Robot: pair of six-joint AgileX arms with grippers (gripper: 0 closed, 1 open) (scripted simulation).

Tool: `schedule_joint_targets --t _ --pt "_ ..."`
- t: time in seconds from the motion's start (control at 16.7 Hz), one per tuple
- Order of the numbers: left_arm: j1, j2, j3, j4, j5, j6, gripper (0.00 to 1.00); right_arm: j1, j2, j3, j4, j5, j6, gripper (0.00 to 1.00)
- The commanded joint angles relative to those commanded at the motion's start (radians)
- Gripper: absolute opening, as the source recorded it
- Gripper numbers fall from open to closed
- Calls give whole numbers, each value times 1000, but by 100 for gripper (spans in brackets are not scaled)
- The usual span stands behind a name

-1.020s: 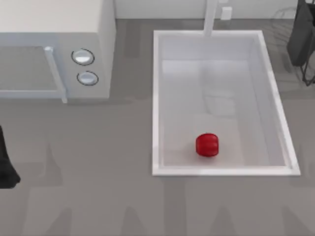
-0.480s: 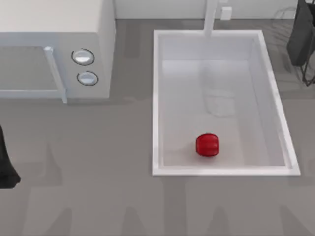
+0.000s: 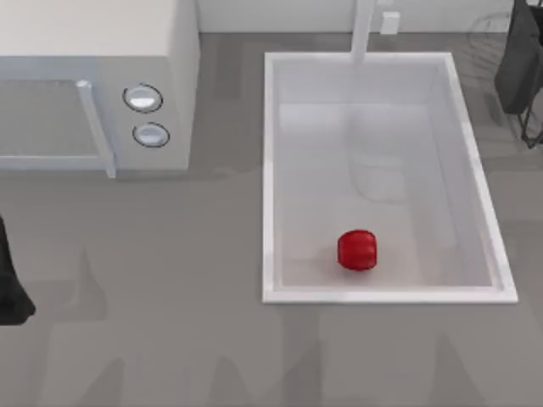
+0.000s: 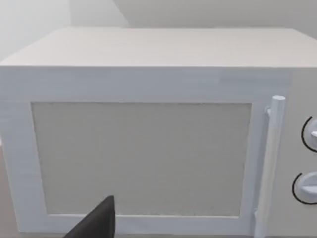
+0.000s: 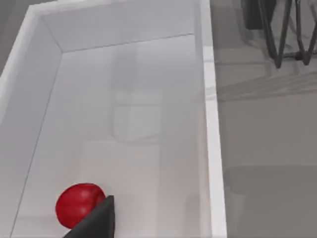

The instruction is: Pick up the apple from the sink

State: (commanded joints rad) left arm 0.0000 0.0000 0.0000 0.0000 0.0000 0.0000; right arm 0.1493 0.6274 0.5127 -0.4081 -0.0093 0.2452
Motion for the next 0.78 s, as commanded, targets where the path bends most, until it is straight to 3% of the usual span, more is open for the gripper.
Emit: schedule_joint_targets --t 0.78 --pt "0 0 0 0 0 0 100 300 1301 1055 -625 6 282 100"
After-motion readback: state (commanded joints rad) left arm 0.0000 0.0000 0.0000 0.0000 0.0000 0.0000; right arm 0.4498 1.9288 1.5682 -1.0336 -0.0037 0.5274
